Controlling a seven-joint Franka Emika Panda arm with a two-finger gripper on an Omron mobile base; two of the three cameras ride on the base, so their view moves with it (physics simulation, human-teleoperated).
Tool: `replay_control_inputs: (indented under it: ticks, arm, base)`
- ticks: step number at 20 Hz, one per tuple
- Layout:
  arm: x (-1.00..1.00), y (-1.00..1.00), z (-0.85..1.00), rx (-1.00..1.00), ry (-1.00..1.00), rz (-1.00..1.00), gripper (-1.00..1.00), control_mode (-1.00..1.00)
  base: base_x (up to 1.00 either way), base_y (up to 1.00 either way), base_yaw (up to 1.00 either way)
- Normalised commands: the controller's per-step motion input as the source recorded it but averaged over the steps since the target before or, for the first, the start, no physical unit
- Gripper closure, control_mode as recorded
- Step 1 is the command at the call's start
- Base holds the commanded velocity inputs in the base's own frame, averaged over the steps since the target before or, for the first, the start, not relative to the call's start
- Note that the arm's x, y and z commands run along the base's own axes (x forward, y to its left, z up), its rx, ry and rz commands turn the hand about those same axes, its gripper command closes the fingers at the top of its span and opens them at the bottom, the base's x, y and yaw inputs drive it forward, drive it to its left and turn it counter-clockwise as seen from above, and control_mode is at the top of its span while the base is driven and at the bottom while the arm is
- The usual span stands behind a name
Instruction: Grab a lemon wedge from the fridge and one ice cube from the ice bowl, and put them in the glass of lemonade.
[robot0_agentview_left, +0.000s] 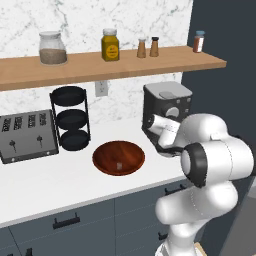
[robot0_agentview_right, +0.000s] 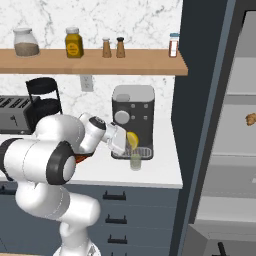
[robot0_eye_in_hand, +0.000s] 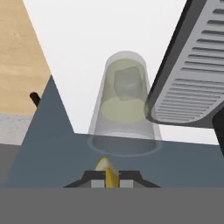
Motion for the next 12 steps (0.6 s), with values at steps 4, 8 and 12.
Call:
replay_control_inputs:
  ticks: [4,8,12]
  arm:
    - [0.19,-0.05,-0.39,-0.03,-0.02,0.0,1.0,-1.0]
    - [0.16,-0.05,-0.52,-0.04,-0.05,0.0,1.0,-1.0]
    - [0.2,-0.04,-0.29,-0.01,-0.02,0.0,1.0,-1.0]
  base:
    - [0.0,0.0,0.0]
    - [0.0,0.0,0.0]
    - [0.0,0.0,0.0]
